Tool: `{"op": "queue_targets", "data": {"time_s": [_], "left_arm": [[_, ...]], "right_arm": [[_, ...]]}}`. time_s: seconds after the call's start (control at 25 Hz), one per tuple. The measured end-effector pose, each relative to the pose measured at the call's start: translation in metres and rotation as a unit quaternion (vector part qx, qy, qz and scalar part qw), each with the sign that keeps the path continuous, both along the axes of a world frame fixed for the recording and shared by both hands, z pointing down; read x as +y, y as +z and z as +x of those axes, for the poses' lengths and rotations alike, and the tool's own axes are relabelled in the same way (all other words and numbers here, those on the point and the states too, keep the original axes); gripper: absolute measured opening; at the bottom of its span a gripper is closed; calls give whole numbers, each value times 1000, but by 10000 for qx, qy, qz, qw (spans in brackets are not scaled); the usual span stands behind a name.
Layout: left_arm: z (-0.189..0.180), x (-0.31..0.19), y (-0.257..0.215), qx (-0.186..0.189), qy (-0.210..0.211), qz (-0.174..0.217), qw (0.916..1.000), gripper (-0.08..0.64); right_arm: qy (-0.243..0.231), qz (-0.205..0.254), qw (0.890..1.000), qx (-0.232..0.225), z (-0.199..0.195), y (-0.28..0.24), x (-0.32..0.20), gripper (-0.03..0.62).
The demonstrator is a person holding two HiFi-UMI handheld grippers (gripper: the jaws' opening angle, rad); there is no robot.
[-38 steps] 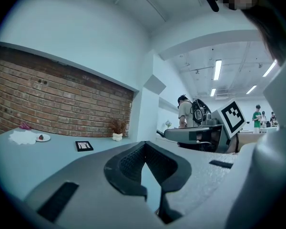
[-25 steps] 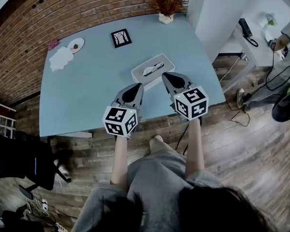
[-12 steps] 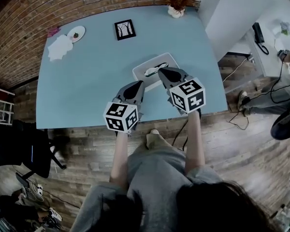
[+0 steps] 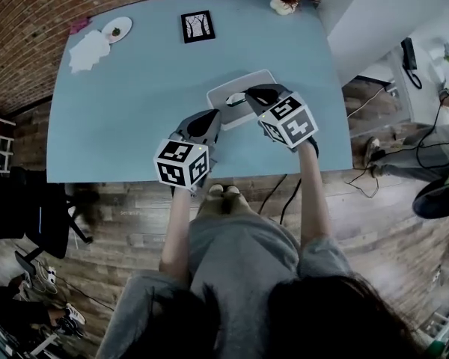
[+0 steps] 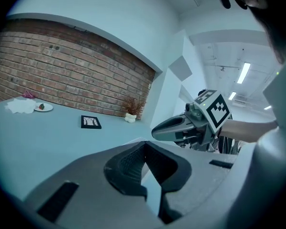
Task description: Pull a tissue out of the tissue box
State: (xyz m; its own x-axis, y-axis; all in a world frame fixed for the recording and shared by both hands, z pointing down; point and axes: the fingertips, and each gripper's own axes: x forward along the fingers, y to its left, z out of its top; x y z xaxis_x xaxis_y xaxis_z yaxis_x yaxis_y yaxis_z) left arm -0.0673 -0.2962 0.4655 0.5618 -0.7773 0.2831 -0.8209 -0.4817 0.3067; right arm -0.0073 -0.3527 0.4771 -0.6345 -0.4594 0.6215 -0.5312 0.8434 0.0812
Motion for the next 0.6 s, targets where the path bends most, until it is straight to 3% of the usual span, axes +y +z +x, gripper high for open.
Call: {"op": "queue_targets", "data": {"time_s": [0.24, 0.6], "left_arm": [[-3, -6, 12, -20, 113, -178, 9998, 3], [-5, -12, 26, -55, 195, -313, 9993, 3]], "right_arm": [[-700, -59, 9926, 991, -5, 22, -12, 25], [-1586, -317, 9675, 1944, -13, 54, -14, 67]]}}
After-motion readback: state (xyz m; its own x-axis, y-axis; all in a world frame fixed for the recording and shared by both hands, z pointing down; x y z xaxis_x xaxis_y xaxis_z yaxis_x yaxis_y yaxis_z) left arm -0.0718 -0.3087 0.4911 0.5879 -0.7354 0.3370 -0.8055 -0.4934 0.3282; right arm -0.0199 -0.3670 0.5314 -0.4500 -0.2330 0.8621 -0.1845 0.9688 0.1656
